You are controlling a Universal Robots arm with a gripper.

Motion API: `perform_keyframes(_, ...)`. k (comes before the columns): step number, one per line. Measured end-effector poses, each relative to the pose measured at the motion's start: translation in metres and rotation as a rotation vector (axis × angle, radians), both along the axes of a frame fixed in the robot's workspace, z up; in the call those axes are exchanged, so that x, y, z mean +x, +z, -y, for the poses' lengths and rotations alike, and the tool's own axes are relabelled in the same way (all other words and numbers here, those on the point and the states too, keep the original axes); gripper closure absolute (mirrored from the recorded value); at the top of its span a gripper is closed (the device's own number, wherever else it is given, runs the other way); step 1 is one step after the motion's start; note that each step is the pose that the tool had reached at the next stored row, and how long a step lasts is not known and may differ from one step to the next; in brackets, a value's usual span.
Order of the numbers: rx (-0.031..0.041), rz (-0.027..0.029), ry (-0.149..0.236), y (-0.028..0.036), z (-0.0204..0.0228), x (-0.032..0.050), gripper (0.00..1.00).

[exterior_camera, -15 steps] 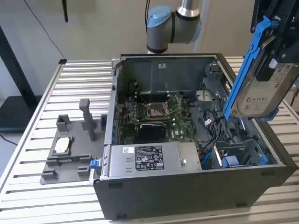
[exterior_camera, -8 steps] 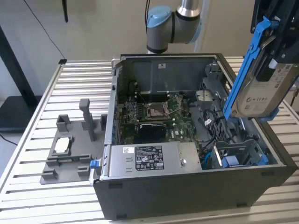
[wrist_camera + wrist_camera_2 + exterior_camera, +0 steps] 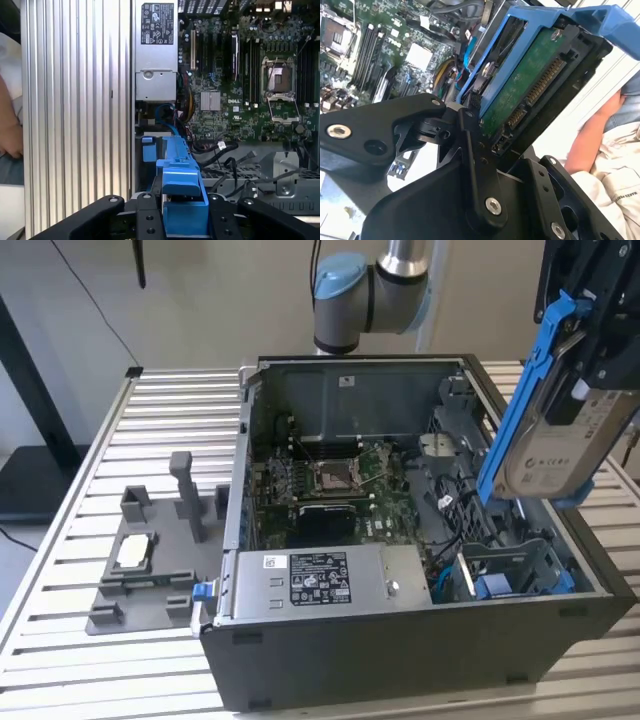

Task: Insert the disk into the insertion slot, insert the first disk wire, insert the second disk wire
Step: 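Insert the disk into the insertion slot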

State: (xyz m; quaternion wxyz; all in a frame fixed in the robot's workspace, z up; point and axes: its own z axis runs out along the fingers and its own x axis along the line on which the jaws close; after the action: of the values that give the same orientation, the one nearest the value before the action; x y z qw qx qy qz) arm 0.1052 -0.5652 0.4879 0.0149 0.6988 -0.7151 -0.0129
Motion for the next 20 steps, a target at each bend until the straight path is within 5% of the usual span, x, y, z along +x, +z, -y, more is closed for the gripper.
perform_keyframes(20,0.0,-0.0034,0.0,-0.0337,0.0123,0.005,0.67)
